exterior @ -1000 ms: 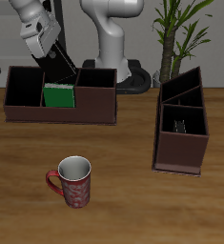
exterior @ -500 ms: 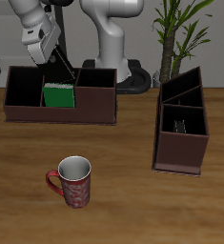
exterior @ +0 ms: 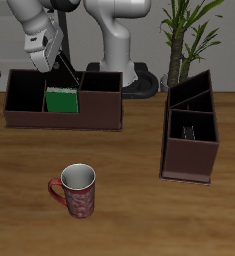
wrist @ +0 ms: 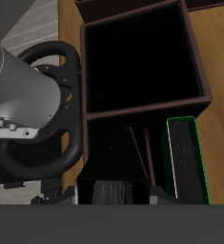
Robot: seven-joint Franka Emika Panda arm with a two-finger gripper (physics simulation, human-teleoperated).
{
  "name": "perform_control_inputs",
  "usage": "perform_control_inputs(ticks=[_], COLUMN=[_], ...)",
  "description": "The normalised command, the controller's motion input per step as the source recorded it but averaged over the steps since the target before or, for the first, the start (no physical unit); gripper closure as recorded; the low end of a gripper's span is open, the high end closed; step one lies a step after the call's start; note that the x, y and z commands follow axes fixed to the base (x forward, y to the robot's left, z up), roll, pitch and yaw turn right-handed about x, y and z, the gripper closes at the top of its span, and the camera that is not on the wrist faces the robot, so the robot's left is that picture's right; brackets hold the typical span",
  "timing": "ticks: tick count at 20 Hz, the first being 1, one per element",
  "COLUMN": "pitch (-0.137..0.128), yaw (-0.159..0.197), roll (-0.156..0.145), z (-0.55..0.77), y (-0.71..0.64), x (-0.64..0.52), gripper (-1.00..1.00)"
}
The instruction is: Place the yellow book into the left desk caddy's right compartment and place the green book into the back desk caddy's front compartment and place the black book into the back desk caddy's back compartment
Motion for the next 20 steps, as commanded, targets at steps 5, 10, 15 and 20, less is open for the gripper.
perform_control_inputs(ticks=[5,10,15,20], pitch=[0.05,0.053,0.061,0.046], yaw=[0.009,0.019,0.012,-0.002], roll=[-0.018,-0.032,-0.016,-0.026], z=[-0.17,-0.19,-0.23,-0.16], y=[0.01,0.05,0.07,0.04], x=[0.04,0.04,0.05,0.03], gripper=[1.0,1.0,1.0,1.0])
